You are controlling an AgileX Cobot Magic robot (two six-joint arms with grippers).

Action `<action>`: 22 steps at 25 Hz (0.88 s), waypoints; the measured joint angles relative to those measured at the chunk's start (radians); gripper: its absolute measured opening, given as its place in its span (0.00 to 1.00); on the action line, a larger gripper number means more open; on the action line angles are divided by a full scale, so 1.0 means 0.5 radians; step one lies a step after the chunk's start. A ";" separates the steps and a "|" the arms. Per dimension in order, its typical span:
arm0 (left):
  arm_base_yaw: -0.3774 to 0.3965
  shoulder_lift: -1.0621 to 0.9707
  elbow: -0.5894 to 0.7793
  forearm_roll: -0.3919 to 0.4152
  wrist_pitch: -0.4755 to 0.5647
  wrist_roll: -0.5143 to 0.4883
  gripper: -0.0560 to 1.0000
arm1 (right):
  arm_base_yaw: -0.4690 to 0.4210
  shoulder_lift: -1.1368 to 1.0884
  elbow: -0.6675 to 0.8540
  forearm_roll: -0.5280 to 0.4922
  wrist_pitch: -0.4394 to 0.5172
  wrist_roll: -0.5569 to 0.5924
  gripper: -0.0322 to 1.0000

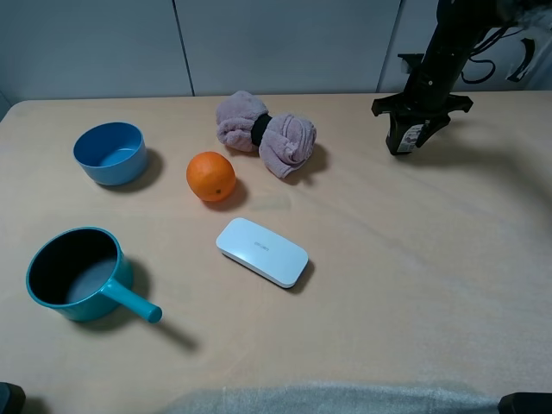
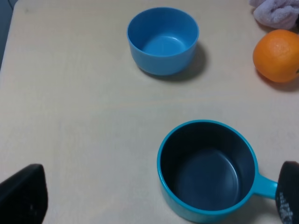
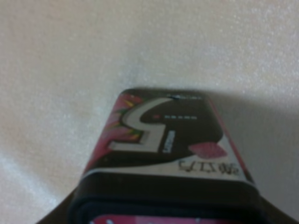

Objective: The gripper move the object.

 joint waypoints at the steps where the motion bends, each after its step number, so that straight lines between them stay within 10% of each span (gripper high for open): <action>1: 0.000 0.000 0.000 0.000 0.000 0.000 0.99 | 0.000 0.000 -0.011 0.000 0.015 0.000 0.39; 22: 0.000 0.000 0.000 0.000 0.000 0.000 0.99 | 0.000 -0.291 -0.271 0.009 0.175 0.036 0.39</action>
